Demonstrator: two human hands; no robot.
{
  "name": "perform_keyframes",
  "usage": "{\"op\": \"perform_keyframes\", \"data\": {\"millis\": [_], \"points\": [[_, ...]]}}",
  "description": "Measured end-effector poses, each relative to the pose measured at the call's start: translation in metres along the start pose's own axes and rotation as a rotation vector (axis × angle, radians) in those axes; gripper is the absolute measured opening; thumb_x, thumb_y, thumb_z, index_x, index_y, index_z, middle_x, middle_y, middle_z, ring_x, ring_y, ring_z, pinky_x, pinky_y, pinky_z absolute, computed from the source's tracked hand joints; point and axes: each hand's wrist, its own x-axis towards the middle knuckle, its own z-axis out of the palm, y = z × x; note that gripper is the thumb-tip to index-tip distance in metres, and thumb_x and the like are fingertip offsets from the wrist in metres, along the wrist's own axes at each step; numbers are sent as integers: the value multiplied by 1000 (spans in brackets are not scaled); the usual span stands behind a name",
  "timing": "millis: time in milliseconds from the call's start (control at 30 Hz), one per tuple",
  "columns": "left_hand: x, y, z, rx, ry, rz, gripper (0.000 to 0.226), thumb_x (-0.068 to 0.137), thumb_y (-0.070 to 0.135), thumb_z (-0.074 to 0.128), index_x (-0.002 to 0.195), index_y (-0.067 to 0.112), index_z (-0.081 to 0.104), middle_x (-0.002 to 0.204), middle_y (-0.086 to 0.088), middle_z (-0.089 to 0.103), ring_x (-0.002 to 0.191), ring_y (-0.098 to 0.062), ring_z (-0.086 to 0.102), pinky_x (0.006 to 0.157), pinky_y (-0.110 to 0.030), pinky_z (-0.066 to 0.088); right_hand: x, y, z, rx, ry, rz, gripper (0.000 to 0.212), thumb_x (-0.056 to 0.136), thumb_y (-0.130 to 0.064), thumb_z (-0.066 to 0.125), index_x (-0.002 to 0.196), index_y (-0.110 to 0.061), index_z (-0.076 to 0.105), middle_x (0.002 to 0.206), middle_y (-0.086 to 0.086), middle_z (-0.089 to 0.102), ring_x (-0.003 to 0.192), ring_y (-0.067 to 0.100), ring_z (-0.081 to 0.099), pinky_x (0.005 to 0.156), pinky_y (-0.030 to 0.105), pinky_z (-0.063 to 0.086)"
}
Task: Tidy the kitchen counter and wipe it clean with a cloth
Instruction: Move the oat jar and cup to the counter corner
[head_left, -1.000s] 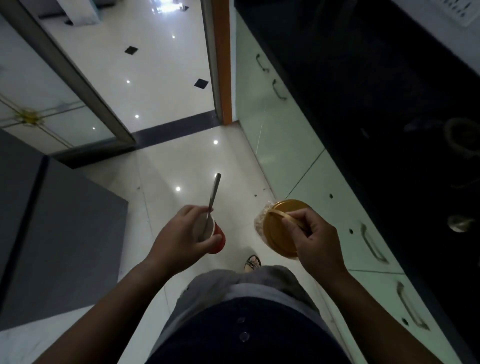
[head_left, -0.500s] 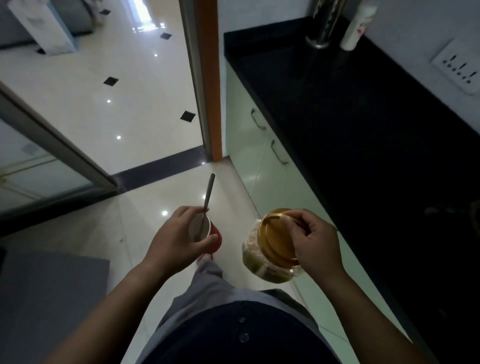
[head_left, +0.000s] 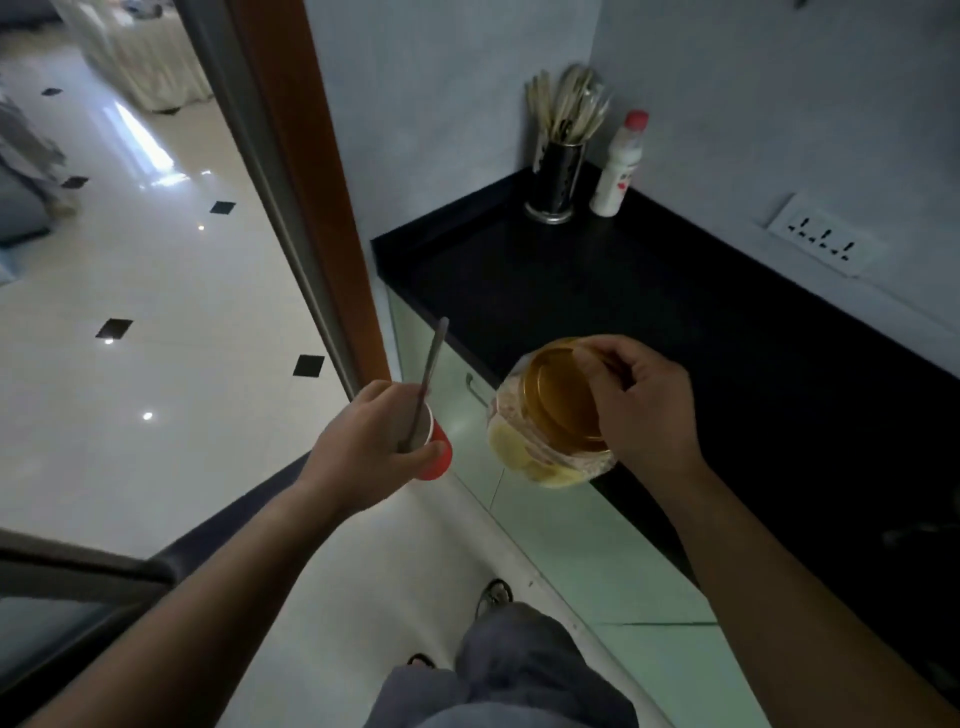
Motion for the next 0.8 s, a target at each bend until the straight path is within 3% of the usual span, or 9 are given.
{"op": "perform_keyframes", "data": {"millis": [167,267,367,467,600,700,800], "points": [[91,5,-15,43,-3,114,47,72,42,71,112,30,51,104,18,44,87,-5,48,64,-11,34,78,13,0,1,86,21,10,86,-28,60,83,-37,65,83,-30,65,83,-9,60,66,2,43],[154,11,-22,123,-103,151,25,73,46,66,88,34,49,101,16,49,91,-5,49,70,-17,37,124,23,3,-12,108,27,13,85,-30,62,79,-41,62,83,-38,61,83,-15,56,60,1,41],[210,18,-25,149,-145,220,22,72,45,60,74,26,48,91,8,56,96,-7,48,75,-19,39,167,35,5,-40,113,25,11,85,-33,62,79,-43,61,83,-40,59,85,-16,55,64,6,39],[256,22,-22,134,-102,266,31,72,39,67,92,17,55,96,6,58,98,2,42,74,-11,32,203,50,4,-62,137,10,11,85,-35,61,80,-44,60,84,-38,59,87,-15,55,65,4,39],[309,25,-14,146,-142,265,51,72,41,70,117,27,50,108,17,42,98,-1,42,75,-12,29,250,70,0,-73,148,46,9,86,-35,60,84,-43,61,83,-28,61,88,-15,54,67,9,38],[350,27,-5,113,-179,247,56,71,43,70,121,34,48,109,19,40,92,2,41,72,-6,24,285,83,-7,-98,170,98,6,87,-35,59,89,-39,63,85,-26,61,86,-14,54,66,9,37],[396,31,7,44,-229,228,55,69,45,70,119,41,47,108,22,39,86,8,43,71,-9,27,322,95,-16,-147,198,119,7,87,-33,59,91,-35,65,84,-26,60,85,-17,52,64,5,37]]}}
